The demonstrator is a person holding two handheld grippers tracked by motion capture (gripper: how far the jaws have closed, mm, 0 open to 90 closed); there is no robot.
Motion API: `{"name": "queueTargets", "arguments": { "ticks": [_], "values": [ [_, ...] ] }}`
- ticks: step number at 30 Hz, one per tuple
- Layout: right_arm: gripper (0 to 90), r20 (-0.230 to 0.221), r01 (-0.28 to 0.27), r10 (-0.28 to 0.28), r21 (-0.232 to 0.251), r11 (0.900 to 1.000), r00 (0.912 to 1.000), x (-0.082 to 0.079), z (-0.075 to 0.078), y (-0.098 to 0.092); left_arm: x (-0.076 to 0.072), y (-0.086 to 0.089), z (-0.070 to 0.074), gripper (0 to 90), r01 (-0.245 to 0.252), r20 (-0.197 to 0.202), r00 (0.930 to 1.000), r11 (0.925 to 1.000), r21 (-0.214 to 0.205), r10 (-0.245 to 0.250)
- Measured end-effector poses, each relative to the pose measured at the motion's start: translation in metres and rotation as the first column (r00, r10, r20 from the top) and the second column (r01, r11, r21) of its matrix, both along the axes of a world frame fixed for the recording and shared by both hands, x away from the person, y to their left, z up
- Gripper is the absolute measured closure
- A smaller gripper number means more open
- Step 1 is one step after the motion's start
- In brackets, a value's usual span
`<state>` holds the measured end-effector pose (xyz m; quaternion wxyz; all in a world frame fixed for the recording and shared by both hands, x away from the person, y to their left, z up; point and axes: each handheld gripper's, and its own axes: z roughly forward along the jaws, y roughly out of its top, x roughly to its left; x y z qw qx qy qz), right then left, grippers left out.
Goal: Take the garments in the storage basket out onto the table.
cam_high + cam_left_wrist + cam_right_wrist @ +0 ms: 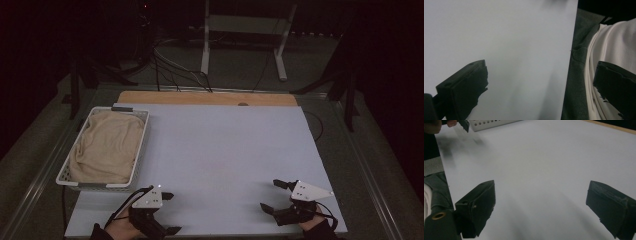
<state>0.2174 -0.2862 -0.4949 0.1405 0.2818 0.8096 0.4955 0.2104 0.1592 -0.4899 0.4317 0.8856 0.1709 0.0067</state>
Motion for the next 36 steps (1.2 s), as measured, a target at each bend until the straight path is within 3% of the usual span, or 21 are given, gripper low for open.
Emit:
{"name": "queueTargets", "arguments": {
  "ticks": [5,15,21,36],
  "values": [
    [9.1,0.011,-0.007,0.007,0.01,0.9999,0.9999,-0.004,0.004,0.005,0.003,-0.006,0.011,0.1,0.047,-0.02,0.9987,0.9989,0.006,-0.047],
    [10.5,0.042,-0.019,0.018,0.028,0.9994,0.9989,-0.007,0.012,0.007,0.009,-0.006,0.032,0.1,0.079,-0.023,0.9967,0.9966,0.023,-0.078],
    [10.5,0.057,-0.019,0.017,0.036,0.9992,0.9983,-0.007,0.015,0.006,0.014,-0.003,0.051,0.1,0.087,-0.019,0.9961,0.996,0.018,-0.087],
    [10.5,0.078,-0.014,0.011,0.034,0.9993,0.9969,-0.008,0.02,0.008,0.029,0.013,0.095,0.1,0.062,0.016,0.9979,0.9961,0.062,-0.063]
  ]
}}
